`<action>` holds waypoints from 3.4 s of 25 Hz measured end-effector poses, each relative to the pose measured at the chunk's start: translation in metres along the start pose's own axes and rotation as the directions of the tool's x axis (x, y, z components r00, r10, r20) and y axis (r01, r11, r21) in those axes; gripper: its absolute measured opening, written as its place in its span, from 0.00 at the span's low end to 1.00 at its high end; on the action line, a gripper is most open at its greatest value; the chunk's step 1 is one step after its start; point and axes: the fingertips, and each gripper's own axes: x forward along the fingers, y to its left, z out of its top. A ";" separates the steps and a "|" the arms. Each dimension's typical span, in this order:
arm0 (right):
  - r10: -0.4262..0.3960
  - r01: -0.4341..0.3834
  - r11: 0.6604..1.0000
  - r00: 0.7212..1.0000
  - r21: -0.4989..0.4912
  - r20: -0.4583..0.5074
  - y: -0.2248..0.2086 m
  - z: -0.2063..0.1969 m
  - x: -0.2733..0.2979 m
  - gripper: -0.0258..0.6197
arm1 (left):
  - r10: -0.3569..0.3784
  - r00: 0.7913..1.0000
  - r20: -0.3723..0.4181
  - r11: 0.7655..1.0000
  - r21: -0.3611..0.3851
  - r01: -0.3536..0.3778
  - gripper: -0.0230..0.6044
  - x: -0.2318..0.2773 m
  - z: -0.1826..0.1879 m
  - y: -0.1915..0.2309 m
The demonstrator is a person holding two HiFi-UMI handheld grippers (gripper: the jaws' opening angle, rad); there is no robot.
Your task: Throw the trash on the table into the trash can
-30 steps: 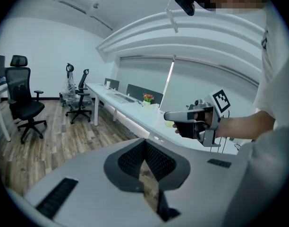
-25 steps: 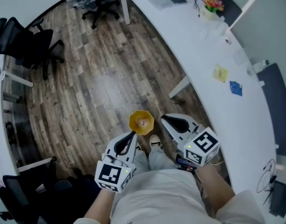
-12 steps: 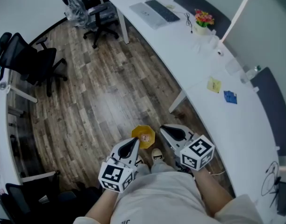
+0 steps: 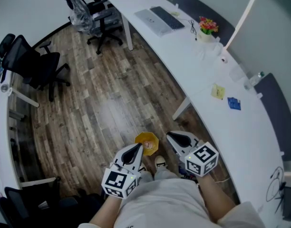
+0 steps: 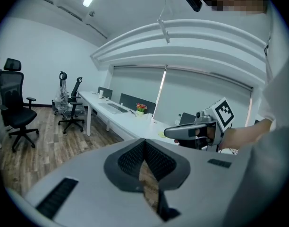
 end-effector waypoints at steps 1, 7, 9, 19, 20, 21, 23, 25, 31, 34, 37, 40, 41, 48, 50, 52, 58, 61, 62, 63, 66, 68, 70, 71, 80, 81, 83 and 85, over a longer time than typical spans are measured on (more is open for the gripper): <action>-0.009 0.009 1.000 1.000 0.004 0.003 -0.001 0.000 -0.002 0.10 | -0.003 1.000 0.003 1.000 0.004 0.003 0.04 -0.001 0.000 0.001; -0.096 0.096 0.995 0.995 0.020 0.031 -0.005 -0.002 -0.021 0.10 | -0.050 0.999 -0.006 0.998 0.026 0.051 0.04 -0.003 -0.003 0.001; -0.141 0.139 0.990 0.989 0.030 0.045 -0.009 -0.005 -0.032 0.10 | -0.083 0.996 -0.016 0.996 0.033 0.084 0.04 0.001 -0.007 -0.002; -0.395 0.386 0.913 0.918 0.132 0.044 -0.110 -0.035 -0.105 0.10 | -0.217 0.971 -0.101 0.974 0.050 0.222 0.04 0.055 -0.011 -0.049; -0.418 0.410 0.902 0.907 0.132 0.041 -0.128 -0.034 -0.114 0.10 | -0.222 0.969 -0.107 0.973 0.048 0.228 0.04 0.066 -0.008 -0.054; -0.441 0.433 0.892 0.897 0.131 0.039 -0.146 -0.034 -0.124 0.10 | -0.227 0.968 -0.112 0.971 0.049 0.233 0.04 0.079 -0.005 -0.059; -0.485 0.478 0.869 0.874 0.125 0.030 -0.185 -0.033 -0.143 0.10 | -0.237 0.964 -0.117 0.968 0.058 0.245 0.04 0.105 0.001 -0.071; -0.536 0.531 0.839 0.844 0.120 0.014 -0.227 -0.034 -0.165 0.10 | -0.246 0.962 -0.118 0.965 0.068 0.255 0.04 0.131 0.010 -0.084; -0.668 0.674 0.736 0.739 0.066 -0.091 -0.348 -0.060 -0.220 0.11 | -0.252 0.958 -0.136 0.960 0.087 0.265 0.04 0.211 0.028 -0.116; -0.687 0.697 0.717 0.712 0.024 -0.148 -0.390 -0.080 -0.228 0.11 | -0.244 0.957 -0.156 0.962 0.087 0.259 0.04 0.243 0.031 -0.128; -0.689 0.699 0.715 0.699 -0.021 -0.190 -0.421 -0.096 -0.225 0.12 | -0.234 0.956 -0.175 0.964 0.084 0.251 0.04 0.267 0.030 -0.137; -0.676 0.686 0.726 0.698 -0.051 -0.236 -0.444 -0.111 -0.217 0.21 | -0.220 0.955 -0.201 0.968 0.072 0.239 0.04 0.284 0.028 -0.144; -0.672 0.680 0.730 0.697 -0.067 -0.250 -0.450 -0.115 -0.214 0.21 | -0.215 0.954 -0.209 0.970 0.071 0.234 0.04 0.288 0.026 -0.145; -0.657 0.606 0.753 0.671 -0.257 -0.344 -0.480 -0.137 -0.194 0.21 | -0.167 0.957 -0.235 0.981 0.057 0.185 0.04 0.304 0.019 -0.137; -0.664 0.582 0.748 0.657 -0.318 -0.357 -0.486 -0.136 -0.190 0.21 | -0.155 0.958 -0.241 0.984 0.052 0.172 0.04 0.308 0.019 -0.134; -0.690 0.586 0.723 0.623 -0.366 -0.368 -0.493 -0.135 -0.191 0.22 | -0.147 0.958 -0.245 0.985 0.050 0.164 0.04 0.311 0.020 -0.132; -0.681 0.703 0.704 0.627 -0.103 -0.379 -0.516 -0.143 -0.197 0.48 | -0.138 0.956 -0.258 0.987 0.042 0.154 0.04 0.319 0.019 -0.126; -0.707 0.759 0.651 0.596 -0.020 -0.380 -0.534 -0.143 -0.208 0.49 | -0.135 0.956 -0.260 0.988 0.042 0.151 0.04 0.322 0.021 -0.125; -0.709 0.770 0.638 0.593 0.010 -0.382 -0.539 -0.144 -0.210 0.49 | -0.132 0.956 -0.260 0.988 0.043 0.148 0.04 0.323 0.021 -0.123; -0.707 0.775 0.630 0.599 0.050 -0.376 -0.542 -0.143 -0.212 0.49 | -0.129 0.957 -0.261 0.989 0.042 0.145 0.04 0.323 0.021 -0.121; -0.733 0.801 0.577 0.593 0.157 -0.333 -0.551 -0.132 -0.224 0.49 | -0.122 0.957 -0.264 0.990 0.041 0.137 0.04 0.325 0.022 -0.117; -0.755 0.836 0.529 0.543 0.147 -0.368 -0.560 -0.139 -0.235 0.49 | -0.117 0.956 -0.269 0.990 0.039 0.133 0.04 0.327 0.022 -0.114; -0.742 0.843 0.519 0.525 0.138 -0.417 -0.566 -0.154 -0.238 0.51 | -0.117 0.955 -0.274 0.990 0.038 0.132 0.04 0.328 0.021 -0.115; -0.732 0.839 0.523 0.532 0.150 -0.426 -0.568 -0.158 -0.237 0.52 | -0.119 0.954 -0.274 0.990 0.038 0.134 0.04 0.329 0.021 -0.115; -0.705 0.809 0.574 0.568 0.129 -0.424 -0.564 -0.154 -0.220 0.26 | -0.132 0.953 -0.274 0.988 0.037 0.148 0.04 0.336 0.021 -0.119; -0.706 0.808 0.578 0.566 0.116 -0.426 -0.563 -0.153 -0.217 0.22 | -0.132 0.953 -0.274 0.988 0.037 0.148 0.04 0.335 0.021 -0.118; -0.712 0.809 0.582 0.558 0.086 -0.427 -0.559 -0.150 -0.212 0.17 | -0.129 0.953 -0.274 0.989 0.036 0.144 0.04 0.333 0.021 -0.117; -0.726 0.814 0.575 0.553 0.079 -0.408 -0.554 -0.145 -0.215 0.32 | -0.126 0.953 -0.275 0.989 0.037 0.141 0.04 0.331 0.021 -0.117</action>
